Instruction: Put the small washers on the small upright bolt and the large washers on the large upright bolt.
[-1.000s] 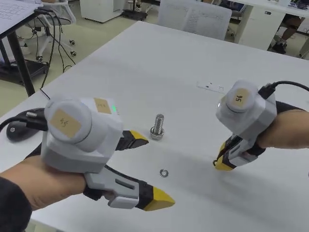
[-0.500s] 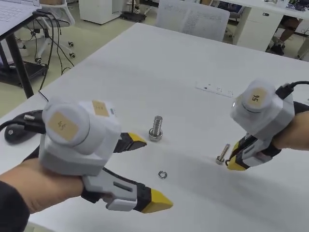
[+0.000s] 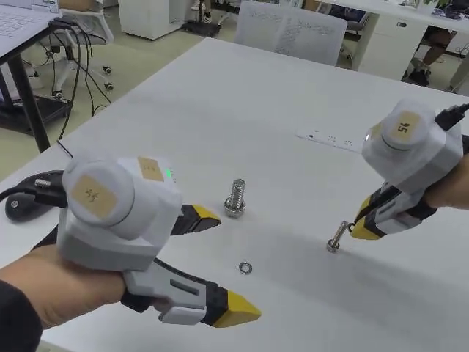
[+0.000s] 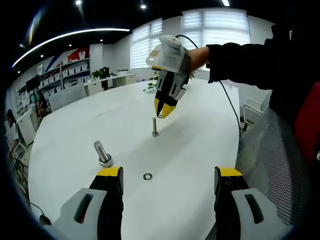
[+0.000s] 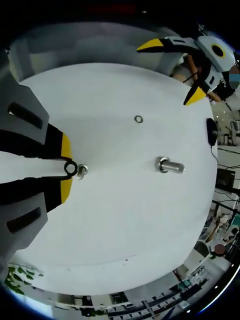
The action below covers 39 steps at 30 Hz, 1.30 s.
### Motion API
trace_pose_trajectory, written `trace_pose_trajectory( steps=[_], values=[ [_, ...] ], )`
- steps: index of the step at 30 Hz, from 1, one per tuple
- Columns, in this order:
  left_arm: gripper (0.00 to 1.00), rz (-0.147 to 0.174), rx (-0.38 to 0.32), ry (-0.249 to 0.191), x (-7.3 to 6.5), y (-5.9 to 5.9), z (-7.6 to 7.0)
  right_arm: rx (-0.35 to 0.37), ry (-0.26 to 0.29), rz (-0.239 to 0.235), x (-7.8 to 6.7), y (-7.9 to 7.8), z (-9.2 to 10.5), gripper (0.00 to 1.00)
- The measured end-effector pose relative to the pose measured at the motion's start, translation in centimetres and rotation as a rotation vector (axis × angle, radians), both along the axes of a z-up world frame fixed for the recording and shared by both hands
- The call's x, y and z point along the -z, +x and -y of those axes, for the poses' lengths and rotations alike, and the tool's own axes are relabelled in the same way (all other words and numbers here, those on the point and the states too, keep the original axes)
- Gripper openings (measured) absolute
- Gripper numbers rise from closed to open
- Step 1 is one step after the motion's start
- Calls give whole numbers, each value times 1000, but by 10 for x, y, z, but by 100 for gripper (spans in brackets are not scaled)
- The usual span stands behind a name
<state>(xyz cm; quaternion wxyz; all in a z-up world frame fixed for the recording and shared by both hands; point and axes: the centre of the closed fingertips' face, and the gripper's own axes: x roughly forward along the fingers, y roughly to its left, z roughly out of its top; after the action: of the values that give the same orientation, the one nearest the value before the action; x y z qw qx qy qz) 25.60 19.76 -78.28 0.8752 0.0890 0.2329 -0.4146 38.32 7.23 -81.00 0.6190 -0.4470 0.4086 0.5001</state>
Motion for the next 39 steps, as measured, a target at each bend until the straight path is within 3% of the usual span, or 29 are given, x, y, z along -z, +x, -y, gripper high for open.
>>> trace_pose_trajectory(
  steps=[16, 39],
  values=[
    [74, -1, -4, -2, 1, 0, -1, -3, 5, 14, 5, 11, -7, 13],
    [74, -6, -13, 0, 2, 2, -2, -1, -10, -25, 22, 13, -6, 13]
  ],
)
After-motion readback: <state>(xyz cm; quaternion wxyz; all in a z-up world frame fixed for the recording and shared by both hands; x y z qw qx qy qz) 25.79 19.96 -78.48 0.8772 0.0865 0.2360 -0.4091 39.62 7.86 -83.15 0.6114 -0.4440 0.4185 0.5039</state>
